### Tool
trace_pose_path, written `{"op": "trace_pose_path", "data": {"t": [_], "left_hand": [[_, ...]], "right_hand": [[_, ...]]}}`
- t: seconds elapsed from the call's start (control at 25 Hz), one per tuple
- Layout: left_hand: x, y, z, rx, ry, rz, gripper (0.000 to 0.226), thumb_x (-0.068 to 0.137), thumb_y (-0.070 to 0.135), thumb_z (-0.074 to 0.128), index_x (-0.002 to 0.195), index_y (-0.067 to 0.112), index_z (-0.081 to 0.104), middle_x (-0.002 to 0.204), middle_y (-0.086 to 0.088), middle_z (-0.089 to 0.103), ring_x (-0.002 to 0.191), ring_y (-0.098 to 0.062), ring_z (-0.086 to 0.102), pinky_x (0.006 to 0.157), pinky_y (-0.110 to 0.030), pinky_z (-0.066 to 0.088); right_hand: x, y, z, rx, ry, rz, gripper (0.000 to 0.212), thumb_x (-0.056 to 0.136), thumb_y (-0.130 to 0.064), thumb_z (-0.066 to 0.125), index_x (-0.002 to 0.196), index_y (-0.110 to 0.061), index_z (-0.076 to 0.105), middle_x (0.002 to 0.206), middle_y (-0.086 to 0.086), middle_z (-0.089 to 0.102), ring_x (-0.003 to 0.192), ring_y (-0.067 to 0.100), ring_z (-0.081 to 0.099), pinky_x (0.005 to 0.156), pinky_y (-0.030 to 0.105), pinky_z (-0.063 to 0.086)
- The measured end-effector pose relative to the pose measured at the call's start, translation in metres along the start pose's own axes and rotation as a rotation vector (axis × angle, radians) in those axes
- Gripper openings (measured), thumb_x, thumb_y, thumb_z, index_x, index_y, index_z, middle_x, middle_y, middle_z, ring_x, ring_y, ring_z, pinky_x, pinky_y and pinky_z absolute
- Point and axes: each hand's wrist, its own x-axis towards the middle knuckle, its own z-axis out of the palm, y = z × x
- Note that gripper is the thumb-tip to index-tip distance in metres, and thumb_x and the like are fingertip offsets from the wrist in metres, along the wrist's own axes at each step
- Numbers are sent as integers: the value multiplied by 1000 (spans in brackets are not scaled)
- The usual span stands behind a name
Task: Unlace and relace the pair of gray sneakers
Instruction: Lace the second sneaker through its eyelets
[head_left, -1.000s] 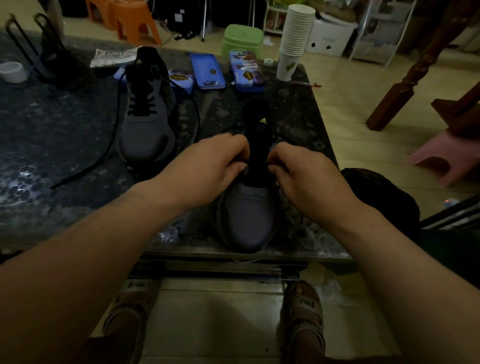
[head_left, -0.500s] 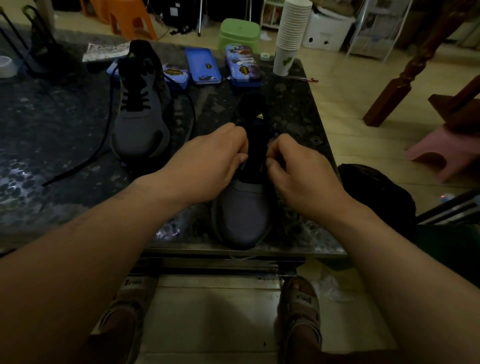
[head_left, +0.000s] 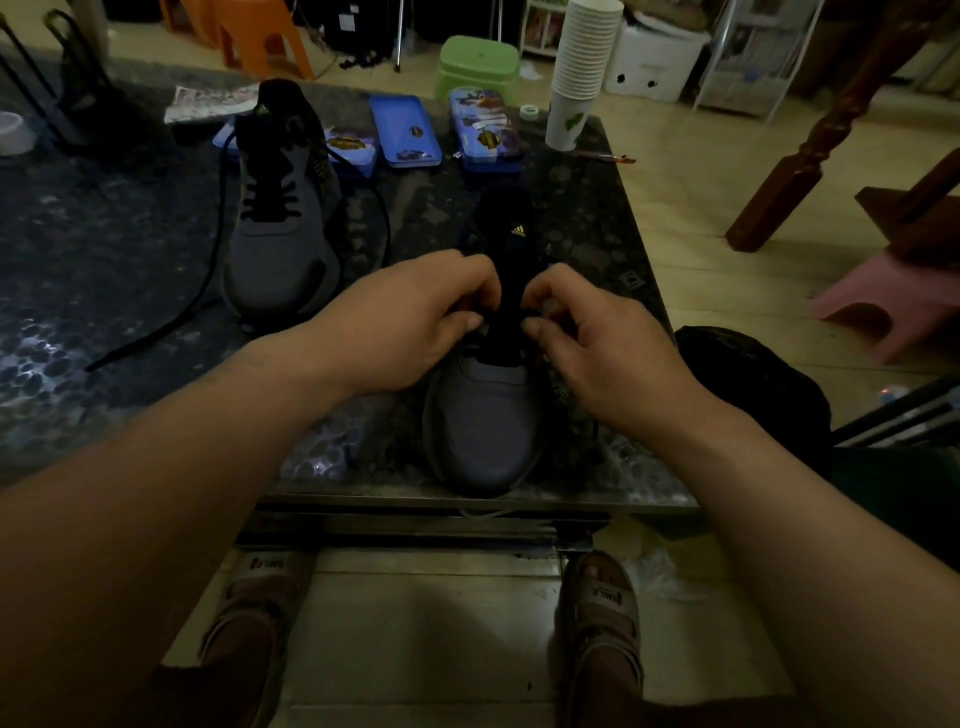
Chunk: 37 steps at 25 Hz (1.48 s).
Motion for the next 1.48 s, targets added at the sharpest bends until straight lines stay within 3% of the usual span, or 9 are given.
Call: {"op": "trace_pose_path", "data": {"t": [0.2, 0.48, 0.68, 0.84, 1.08, 1.32, 1.48], "left_hand": [[10, 9, -2, 148, 19, 57, 11, 97, 28, 63, 104, 29, 53, 100, 8, 50, 89, -17, 52, 74, -45, 49], [8, 16, 10, 27, 141, -38, 10, 98, 26, 58, 98, 28, 48, 82, 7, 56, 75, -19, 54, 64, -40, 44], [7, 13, 11, -68, 159, -128, 8, 98, 26, 61, 98, 27, 53, 84, 7, 62, 77, -16, 58, 68, -40, 49], [5, 6, 4, -78, 101, -116, 8, 98, 23, 64, 99, 24, 57, 88, 8, 63, 80, -14, 58, 72, -40, 51], [4, -4, 2, -164, 97, -141, 8, 96, 25, 70, 97, 27, 63, 86, 10, 66, 81, -9, 61, 75, -37, 52], [2, -3, 2, -141, 88, -127, 7, 97, 23, 67, 97, 25, 60, 85, 8, 63, 79, -8, 58, 70, -31, 47], [-3, 0, 6, -299, 105, -308, 13, 97, 33, 69, 100, 25, 59, 87, 5, 64, 75, -7, 59, 68, -26, 48]], "right_hand": [[4, -3, 2, -73, 5, -37, 9, 102, -36, 57, 108, -30, 54, 92, -9, 62, 83, 16, 58, 69, 39, 46], [3, -4, 3, -71, -11, -48, 6, 102, -33, 54, 103, -27, 53, 90, -7, 63, 84, 21, 60, 73, 45, 49], [3, 1, 3, -8, -12, 18, 8, 104, -31, 52, 98, -25, 50, 75, -10, 54, 78, 21, 57, 69, 41, 44], [3, 2, 3, 95, 10, 125, 12, 104, -31, 50, 96, -24, 49, 78, -7, 58, 77, 22, 57, 71, 45, 48], [6, -1, 3, 0, -18, 34, 8, 101, -36, 59, 100, -30, 53, 86, -11, 59, 84, 17, 58, 72, 38, 45], [3, 3, 8, 181, 10, 157, 11, 102, -37, 58, 94, -31, 54, 82, -6, 64, 78, 17, 61, 75, 49, 54], [1, 8, 8, 377, 30, 327, 8, 99, -28, 65, 102, -28, 57, 94, -4, 70, 86, 17, 69, 82, 45, 58]]}}
